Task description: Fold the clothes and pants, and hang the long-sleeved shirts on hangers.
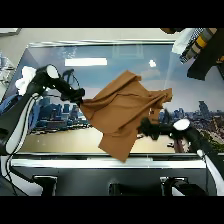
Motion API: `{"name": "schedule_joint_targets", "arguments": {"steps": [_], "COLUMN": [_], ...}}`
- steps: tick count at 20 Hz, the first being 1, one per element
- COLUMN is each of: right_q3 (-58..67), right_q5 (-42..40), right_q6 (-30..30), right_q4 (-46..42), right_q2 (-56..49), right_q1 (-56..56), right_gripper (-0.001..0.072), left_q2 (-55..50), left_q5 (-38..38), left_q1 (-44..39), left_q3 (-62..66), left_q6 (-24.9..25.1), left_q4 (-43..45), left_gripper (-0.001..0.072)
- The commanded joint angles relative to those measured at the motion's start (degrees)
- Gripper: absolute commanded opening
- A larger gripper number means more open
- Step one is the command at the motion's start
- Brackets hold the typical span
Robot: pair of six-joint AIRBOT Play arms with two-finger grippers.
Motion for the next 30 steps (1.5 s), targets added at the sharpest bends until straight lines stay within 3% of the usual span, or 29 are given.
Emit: {"name": "schedule_joint_targets", "arguments": {"steps": [1, 6, 9, 12, 17, 23, 27, 30], "right_q3": [19.3, 54.2, 68.6, 76.1, 76.4, 76.4, 76.4, 76.4], "right_q5": [2.6, 14.6, 19.4, 21.6, 21.7, 26.0, 27.1, 26.8], "right_q6": [-0.1, 6.4, 8.2, 9.9, 14.5, 16.7, 15.9, 14.1], "right_q4": [-8.4, -28.0, -35.0, -39.8, -42.0, -42.3, -42.5, -42.5], "right_q2": [0.2, 1.7, 5.2, 10.4, 17.3, 11.2, -3.4, -17.8], "right_q1": [0.0, 0.0, 0.0, 0.0, 0.0, 0.0, 0.0, 0.0], "right_gripper": [0.0028, 0.0028, 0.0028, 0.0028, 0.0028, 0.0029, 0.0029, 0.0029], "left_q2": [5.4, 21.7, 33.4, 43.9, 54.6, 50.4, 40.9, 30.9], "left_q5": [1.2, 4.2, 5.5, 5.5, 6.6, 7.6, 7.8, 12.0], "left_q1": [1.8, 7.2, 9.3, 9.4, 9.4, 9.0, 6.6, 4.8], "left_q3": [5.5, 10.4, 10.3, 10.3, 10.3, 8.3, 0.7, -7.2], "left_q6": [-0.1, -3.8, -4.0, -6.7, -11.9, -11.5, -10.5, -9.4], "left_q4": [-2.2, -2.2, -1.1, 1.7, 10.7, 11.2, 11.2, 11.2], "left_gripper": [0.0017, 0.0017, 0.0017, 0.0017, 0.0017, 0.0018, 0.0018, 0.0018]}}
